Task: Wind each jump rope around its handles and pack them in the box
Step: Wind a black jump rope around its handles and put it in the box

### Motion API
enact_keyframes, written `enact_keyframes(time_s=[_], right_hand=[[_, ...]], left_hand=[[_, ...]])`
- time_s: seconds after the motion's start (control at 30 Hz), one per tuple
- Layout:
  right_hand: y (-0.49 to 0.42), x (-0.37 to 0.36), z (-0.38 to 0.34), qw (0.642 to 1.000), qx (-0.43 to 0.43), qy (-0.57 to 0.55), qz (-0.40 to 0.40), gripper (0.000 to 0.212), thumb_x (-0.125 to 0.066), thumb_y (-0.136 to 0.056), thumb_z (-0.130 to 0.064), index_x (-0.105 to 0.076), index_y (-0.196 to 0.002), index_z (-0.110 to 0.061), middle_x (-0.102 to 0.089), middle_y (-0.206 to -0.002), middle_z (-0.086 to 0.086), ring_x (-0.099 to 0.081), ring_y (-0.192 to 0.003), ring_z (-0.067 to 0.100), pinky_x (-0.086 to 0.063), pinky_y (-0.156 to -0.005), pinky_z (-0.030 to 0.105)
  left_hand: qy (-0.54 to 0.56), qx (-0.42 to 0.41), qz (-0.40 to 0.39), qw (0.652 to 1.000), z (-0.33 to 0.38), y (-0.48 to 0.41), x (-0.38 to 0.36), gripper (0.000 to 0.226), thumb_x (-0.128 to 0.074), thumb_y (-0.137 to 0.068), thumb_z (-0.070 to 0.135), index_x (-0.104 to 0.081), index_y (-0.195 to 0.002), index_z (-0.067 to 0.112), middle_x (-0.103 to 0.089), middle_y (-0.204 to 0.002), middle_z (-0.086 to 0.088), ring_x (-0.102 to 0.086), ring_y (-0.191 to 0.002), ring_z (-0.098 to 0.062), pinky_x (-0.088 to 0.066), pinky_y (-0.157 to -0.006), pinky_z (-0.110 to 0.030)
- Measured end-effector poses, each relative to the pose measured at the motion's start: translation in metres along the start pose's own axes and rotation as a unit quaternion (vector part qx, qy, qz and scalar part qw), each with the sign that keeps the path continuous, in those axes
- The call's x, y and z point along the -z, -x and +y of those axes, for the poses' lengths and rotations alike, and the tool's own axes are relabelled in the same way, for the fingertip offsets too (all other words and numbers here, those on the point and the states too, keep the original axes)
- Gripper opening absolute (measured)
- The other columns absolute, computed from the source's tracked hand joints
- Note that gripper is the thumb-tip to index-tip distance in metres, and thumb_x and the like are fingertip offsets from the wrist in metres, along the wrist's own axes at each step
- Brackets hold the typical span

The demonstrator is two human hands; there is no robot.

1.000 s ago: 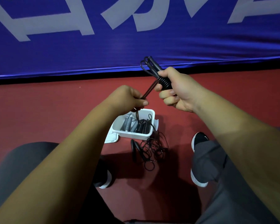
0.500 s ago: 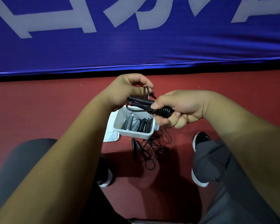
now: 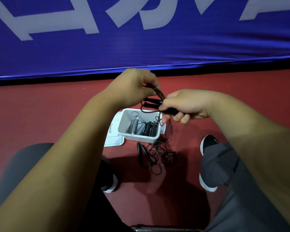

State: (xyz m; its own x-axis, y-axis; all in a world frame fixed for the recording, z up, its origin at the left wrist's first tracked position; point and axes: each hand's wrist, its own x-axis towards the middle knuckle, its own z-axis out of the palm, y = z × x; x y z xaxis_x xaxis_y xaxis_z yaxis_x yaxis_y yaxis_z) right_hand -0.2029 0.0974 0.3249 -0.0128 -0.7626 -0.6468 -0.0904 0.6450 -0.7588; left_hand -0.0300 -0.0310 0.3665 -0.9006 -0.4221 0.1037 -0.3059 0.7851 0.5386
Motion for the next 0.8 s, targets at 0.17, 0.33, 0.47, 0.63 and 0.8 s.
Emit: enact_keyframes(time_s=[0.17, 0.33, 0.47, 0.63, 0.8], right_hand=[[-0.008, 0.008, 0.002, 0.990, 0.058, 0.015, 0.124, 0.003, -0.056, -0.101, -0.018, -0.056, -0.104, -0.018, -0.055, -0.078, 0.005, -0.032, -0.050, 0.012, -0.023, -0.044, 0.021], [-0.012, 0.003, -0.001, 0.983, 0.083, -0.016, 0.160, 0.005, -0.055, -0.099, -0.019, -0.057, -0.104, -0.018, -0.055, -0.079, 0.005, -0.031, -0.052, 0.013, -0.023, -0.046, 0.023], [-0.011, -0.003, -0.004, 0.984, 0.101, -0.058, 0.137, 0.006, -0.057, -0.100, -0.020, -0.062, -0.104, -0.019, -0.055, -0.078, 0.001, -0.031, -0.052, 0.010, -0.020, -0.046, 0.023], [-0.008, -0.004, -0.009, 0.977, 0.141, -0.121, 0.106, 0.020, -0.071, -0.099, -0.034, -0.064, -0.109, -0.018, -0.054, -0.078, -0.002, -0.027, -0.054, 0.008, -0.017, -0.043, 0.022], [-0.010, 0.002, -0.010, 0.958, 0.127, -0.219, 0.138, 0.063, -0.057, -0.095, -0.075, -0.065, -0.113, -0.016, -0.054, -0.073, -0.002, -0.022, -0.053, 0.009, -0.014, -0.045, 0.022]], left_hand=[[-0.034, 0.017, -0.058, 0.998, 0.004, 0.006, 0.000, 0.029, -0.068, -0.097, 0.018, -0.077, -0.119, 0.033, -0.071, -0.094, 0.010, -0.064, -0.084, -0.006, -0.050, -0.078, -0.022], [0.036, 0.149, -0.107, 0.982, 0.005, 0.007, -0.011, 0.006, -0.069, -0.098, 0.012, -0.075, -0.099, 0.012, -0.077, -0.081, -0.007, -0.073, -0.069, -0.021, -0.063, -0.073, -0.049], [0.116, 0.254, -0.132, 0.951, 0.006, 0.007, -0.022, 0.015, -0.066, -0.101, 0.011, -0.065, -0.104, -0.004, -0.071, -0.083, -0.021, -0.078, -0.070, -0.023, -0.067, -0.066, -0.045], [0.220, 0.313, -0.060, 0.922, 0.004, 0.003, -0.027, 0.014, -0.065, -0.102, 0.011, -0.067, -0.101, -0.002, -0.073, -0.082, -0.022, -0.078, -0.076, -0.037, -0.066, -0.074, -0.053], [0.249, 0.268, 0.063, 0.929, 0.003, 0.001, -0.025, 0.023, -0.072, -0.099, 0.025, -0.069, -0.085, 0.007, -0.079, -0.086, -0.015, -0.079, -0.075, -0.031, -0.065, -0.081, -0.051]])
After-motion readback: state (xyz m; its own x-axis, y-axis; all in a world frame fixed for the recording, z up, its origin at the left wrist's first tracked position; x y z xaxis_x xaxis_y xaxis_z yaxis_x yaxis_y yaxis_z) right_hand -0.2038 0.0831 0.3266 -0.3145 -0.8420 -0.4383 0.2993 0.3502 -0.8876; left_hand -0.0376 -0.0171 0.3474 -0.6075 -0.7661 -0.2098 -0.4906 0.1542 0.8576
